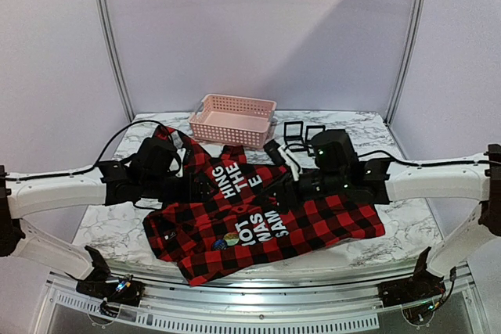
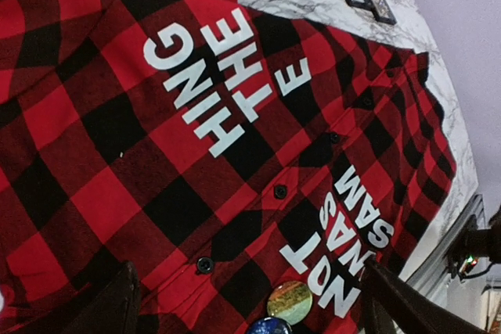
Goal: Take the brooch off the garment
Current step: Adjust the flattened clothing at the center of the board.
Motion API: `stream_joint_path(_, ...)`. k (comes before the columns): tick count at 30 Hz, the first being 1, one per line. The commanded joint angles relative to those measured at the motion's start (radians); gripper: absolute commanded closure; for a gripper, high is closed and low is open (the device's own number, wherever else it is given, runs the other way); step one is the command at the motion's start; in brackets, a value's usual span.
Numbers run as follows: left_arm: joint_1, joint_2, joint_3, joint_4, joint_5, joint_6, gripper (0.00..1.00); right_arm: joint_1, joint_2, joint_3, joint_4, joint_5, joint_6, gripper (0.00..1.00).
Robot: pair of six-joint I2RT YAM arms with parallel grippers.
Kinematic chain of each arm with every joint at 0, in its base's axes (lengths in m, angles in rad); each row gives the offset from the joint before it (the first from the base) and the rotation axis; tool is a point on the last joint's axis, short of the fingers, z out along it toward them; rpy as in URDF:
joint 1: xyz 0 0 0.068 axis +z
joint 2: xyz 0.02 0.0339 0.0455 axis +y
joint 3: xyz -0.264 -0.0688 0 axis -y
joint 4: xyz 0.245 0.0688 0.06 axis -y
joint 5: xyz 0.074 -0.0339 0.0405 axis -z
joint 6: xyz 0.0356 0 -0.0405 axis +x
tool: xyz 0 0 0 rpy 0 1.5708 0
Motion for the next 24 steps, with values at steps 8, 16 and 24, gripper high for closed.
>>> stream_joint_path(8,-0.021,0.129,-0.110,0.184,0.021,-0.113,0.01,0.147,0.267,0.042,0.117,0.009,0.044,0.52)
stream_joint_path(16,-0.011,0.137,-0.185,0.245,0.012,-0.120,0.00,0.192,0.385,0.073,0.083,0.006,0.043,0.54)
stream_joint_path(24,0.026,0.163,-0.260,0.376,0.017,-0.133,0.00,0.236,0.386,0.048,0.048,-0.021,0.068,0.58)
